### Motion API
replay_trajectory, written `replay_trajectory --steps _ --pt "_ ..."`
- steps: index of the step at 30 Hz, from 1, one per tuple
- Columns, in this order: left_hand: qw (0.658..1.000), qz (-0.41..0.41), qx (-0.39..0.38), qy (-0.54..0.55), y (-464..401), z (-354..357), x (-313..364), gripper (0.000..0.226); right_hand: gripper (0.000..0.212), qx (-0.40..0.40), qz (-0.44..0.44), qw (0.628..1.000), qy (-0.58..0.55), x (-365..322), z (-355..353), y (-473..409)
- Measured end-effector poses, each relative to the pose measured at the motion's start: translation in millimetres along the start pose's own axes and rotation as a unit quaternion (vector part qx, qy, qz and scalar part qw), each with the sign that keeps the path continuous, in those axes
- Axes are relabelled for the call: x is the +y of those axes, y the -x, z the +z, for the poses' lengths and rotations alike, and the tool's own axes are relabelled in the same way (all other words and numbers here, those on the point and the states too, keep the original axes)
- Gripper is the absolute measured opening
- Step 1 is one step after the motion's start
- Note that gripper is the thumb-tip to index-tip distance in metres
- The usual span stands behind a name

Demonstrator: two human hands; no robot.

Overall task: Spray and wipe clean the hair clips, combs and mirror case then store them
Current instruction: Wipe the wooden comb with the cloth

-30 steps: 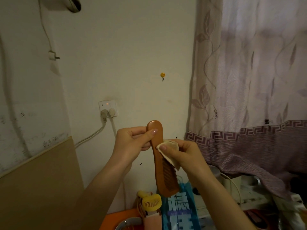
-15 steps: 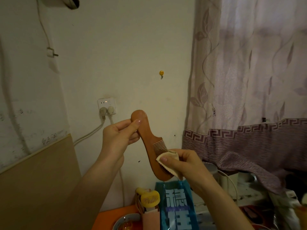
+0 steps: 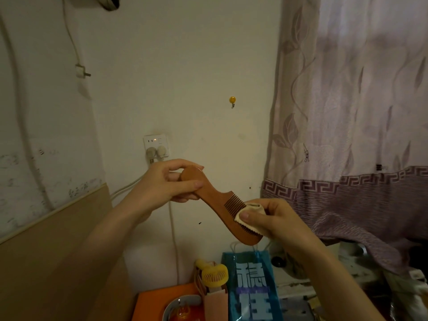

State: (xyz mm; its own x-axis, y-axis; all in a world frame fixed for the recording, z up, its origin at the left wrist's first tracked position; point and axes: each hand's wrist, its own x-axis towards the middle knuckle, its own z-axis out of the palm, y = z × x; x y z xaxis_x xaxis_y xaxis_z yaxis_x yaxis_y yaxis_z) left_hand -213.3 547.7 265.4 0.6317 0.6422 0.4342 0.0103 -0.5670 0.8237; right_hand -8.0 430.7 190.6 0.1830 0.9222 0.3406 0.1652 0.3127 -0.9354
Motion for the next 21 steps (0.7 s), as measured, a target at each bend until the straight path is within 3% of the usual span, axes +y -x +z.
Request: replay_trajectory --steps 9,14,21 --pt "0.999 -0.008 0.014 0.033 -1.4 -3.9 -9.6 0.024 0.028 0.010 -0.022 0.999 0.035 -4.0 -5.6 -2.4" --pt "0.996 -0.014 0.062 0.065 -4.5 -7.3 -14.9 0.015 0.030 0.093 -0.033 0.995 0.022 1.5 -17.7 -1.0" --pt "0.981 -0.028 0.119 0.149 -3.8 -2.9 -26.0 0.022 0.027 0.219 -0.021 0.973 -0.070 13.5 -22.1 -3.9"
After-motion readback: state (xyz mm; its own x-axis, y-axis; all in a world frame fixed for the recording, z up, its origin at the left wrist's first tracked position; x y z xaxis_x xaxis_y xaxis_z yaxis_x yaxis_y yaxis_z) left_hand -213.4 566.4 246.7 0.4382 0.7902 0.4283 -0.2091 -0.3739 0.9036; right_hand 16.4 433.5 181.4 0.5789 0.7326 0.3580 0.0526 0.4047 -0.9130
